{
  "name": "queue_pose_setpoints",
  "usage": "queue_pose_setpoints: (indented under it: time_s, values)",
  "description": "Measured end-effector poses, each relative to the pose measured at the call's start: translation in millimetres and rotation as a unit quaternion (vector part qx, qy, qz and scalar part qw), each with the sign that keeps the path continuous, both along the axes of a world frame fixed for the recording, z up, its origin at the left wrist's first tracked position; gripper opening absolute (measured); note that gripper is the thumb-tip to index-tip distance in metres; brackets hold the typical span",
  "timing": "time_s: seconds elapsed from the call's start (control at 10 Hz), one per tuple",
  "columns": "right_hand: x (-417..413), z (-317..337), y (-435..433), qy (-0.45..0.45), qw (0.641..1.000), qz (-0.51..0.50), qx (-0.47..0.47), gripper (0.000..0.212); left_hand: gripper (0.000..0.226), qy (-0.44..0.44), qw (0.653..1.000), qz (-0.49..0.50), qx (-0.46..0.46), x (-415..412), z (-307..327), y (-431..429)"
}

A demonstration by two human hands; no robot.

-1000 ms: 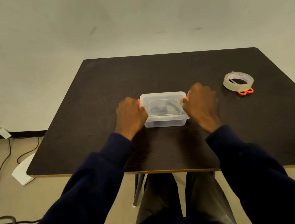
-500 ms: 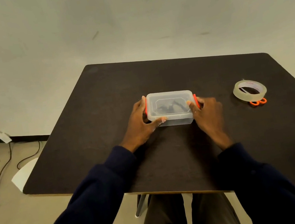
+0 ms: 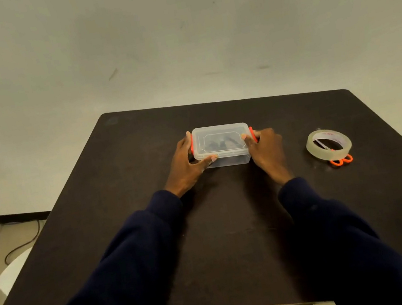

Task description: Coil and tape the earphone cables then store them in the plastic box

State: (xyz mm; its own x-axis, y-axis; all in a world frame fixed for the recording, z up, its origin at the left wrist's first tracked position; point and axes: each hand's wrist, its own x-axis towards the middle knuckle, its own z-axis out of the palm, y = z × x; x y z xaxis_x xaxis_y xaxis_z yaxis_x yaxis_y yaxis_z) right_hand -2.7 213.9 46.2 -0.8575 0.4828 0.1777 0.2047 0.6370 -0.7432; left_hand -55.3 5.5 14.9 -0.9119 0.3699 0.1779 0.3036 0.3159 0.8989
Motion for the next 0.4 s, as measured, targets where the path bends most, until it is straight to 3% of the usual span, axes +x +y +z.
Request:
queue_pose_setpoints:
  time_s: [0.3,0.4]
  values:
    - [-2.5,0.9,9.8,-0.012,0.999,0.023,0.019,0.048,0.098,-0.020,1.000,-0.009,-0.010,-10.9,2.3,10.2]
    - [2.5,3.9,8.5,-0.029,0.997,0.015,0.070,0.051,0.107,-0.029,0.999,-0.013,-0.011,-11.0,5.9,9.4]
